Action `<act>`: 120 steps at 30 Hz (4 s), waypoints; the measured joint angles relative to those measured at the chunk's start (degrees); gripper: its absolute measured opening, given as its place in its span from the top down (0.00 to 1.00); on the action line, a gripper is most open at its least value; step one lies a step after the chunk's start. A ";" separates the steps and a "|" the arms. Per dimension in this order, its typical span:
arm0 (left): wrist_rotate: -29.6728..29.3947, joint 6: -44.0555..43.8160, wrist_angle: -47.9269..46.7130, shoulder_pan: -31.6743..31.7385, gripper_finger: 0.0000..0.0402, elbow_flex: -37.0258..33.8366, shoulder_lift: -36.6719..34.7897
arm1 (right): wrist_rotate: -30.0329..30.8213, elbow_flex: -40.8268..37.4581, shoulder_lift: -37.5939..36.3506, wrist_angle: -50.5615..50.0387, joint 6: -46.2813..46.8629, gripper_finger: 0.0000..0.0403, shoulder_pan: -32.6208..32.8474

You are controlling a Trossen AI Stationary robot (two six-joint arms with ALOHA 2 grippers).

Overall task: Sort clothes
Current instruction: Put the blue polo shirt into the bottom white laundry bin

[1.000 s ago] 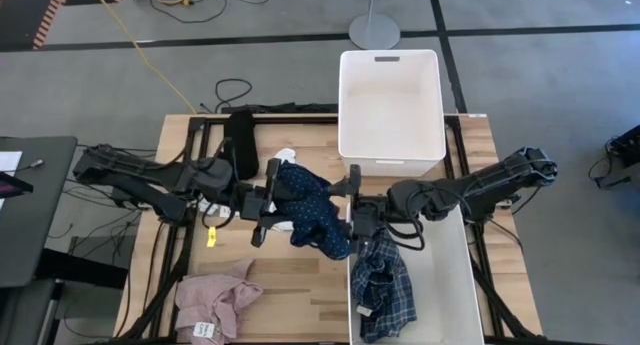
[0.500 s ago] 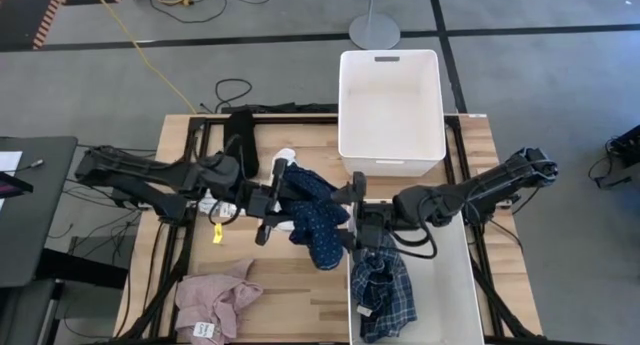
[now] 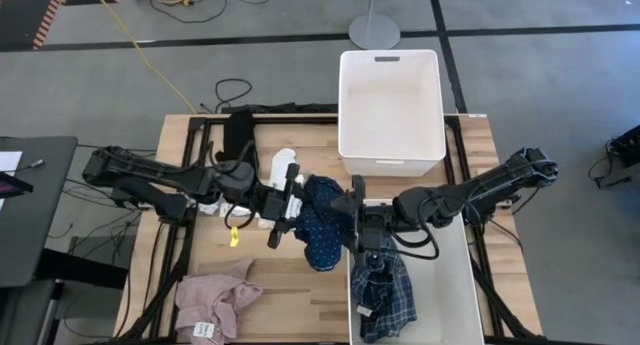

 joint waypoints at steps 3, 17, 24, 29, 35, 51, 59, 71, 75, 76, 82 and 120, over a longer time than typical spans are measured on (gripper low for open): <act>0.13 -0.87 -0.23 0.02 0.52 -0.04 0.02 | -0.15 0.00 0.00 0.07 -0.30 0.47 0.00; -1.81 -1.69 -1.41 0.00 0.51 -0.13 -1.21 | 5.05 0.11 -0.02 -0.29 -4.59 0.92 2.02; -2.29 -2.19 -5.11 -0.17 0.51 -0.13 -4.70 | 17.92 0.11 -0.72 -1.07 -10.45 0.92 7.53; -2.45 -3.63 -9.04 -0.17 0.51 -0.04 -5.95 | 27.54 0.09 -2.08 -2.22 -12.45 0.92 11.92; -2.49 -4.66 -14.33 -0.20 0.51 -0.04 -5.95 | 37.50 0.09 -3.89 -5.57 -12.60 0.92 18.04; -2.69 -10.12 -31.31 -0.22 0.51 -0.04 -5.95 | 50.91 0.04 -9.19 -32.91 22.87 0.92 41.16; -2.58 -11.11 -33.27 -0.22 0.51 -0.04 -5.95 | 46.54 0.04 -10.64 -59.62 59.67 0.92 43.71; -2.56 -9.54 -31.78 -0.03 0.51 -0.04 -5.47 | 26.58 -1.90 -9.44 -69.38 79.59 0.92 36.35; -2.53 -8.56 -30.88 0.25 0.51 -0.04 -5.51 | 21.66 -2.89 -9.42 -69.52 81.25 0.92 33.56; -2.53 -8.51 -30.78 0.35 0.51 -0.04 -5.51 | 20.76 -3.17 -9.42 -69.64 81.52 0.92 32.97; -2.53 -8.48 -31.27 0.99 0.51 -0.04 -5.51 | 17.35 -5.49 -9.42 -70.23 84.65 0.92 30.15; -3.91 -13.94 -33.71 1.25 0.51 -17.04 -5.53 | -1.81 -28.11 -9.33 -50.65 92.57 0.79 12.52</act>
